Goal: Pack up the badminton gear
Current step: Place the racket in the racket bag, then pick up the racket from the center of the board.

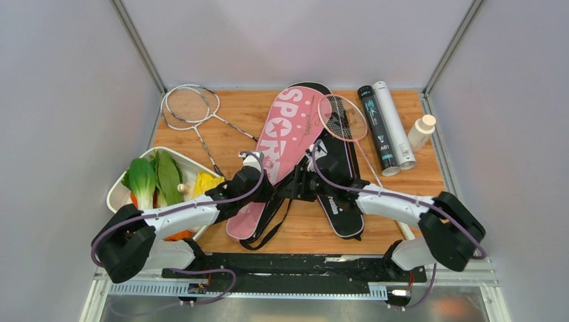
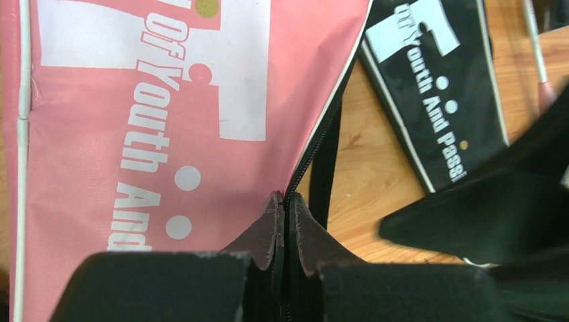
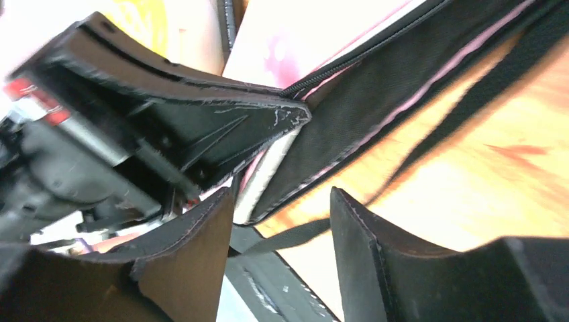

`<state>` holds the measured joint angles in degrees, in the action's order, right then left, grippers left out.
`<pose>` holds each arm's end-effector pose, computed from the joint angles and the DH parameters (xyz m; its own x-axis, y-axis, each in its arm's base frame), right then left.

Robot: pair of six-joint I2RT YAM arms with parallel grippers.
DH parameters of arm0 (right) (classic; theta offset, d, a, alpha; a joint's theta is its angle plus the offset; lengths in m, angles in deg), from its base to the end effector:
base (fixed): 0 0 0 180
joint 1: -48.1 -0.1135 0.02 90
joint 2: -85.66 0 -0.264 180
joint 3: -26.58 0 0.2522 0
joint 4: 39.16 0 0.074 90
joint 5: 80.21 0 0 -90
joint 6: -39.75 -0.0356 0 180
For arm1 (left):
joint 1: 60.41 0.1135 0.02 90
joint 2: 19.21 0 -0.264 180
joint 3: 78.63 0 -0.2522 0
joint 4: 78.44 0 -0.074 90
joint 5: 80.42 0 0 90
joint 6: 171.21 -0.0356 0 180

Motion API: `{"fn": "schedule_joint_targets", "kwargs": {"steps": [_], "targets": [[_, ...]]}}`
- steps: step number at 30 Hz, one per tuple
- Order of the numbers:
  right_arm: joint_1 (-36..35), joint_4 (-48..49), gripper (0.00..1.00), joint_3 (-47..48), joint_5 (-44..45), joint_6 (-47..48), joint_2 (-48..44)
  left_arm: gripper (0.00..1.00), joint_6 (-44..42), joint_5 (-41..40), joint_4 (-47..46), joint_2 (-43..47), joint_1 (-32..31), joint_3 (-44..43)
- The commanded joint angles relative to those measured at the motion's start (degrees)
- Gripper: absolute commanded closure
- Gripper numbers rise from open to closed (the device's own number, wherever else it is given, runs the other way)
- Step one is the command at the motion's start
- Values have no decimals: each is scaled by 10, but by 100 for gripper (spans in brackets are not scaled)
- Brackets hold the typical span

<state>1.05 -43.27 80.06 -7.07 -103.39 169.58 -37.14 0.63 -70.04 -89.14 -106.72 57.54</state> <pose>0.1958 0.2255 0.1870 -0.9225 0.1328 -0.3625 -0.2087 0.6184 0.7577 0.1738 -0.1739 0.1887 -0.7163 -0.2448 -0.6534 0.1774 0.8417 -0.5099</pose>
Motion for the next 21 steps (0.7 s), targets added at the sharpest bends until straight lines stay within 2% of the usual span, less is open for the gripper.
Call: {"fn": "schedule_joint_targets", "kwargs": {"steps": [1,4,9,14,19,21], "targets": [[13,-201,41,26,98,166,-88,100,11,5,39,-15,-4,-19],[56,-283,39,75,161,234,-113,100,14,3,44,-19,-4,-18],[195,-336,38,132,185,328,-113,100,6,3,41,-18,-5,-9],[305,-367,41,190,194,397,-48,100,8,16,28,-30,-5,4],[366,-371,45,256,178,456,49,100,15,40,1,-30,-5,16],[381,-377,45,285,139,480,97,100,15,42,-1,-28,-5,16]]}}
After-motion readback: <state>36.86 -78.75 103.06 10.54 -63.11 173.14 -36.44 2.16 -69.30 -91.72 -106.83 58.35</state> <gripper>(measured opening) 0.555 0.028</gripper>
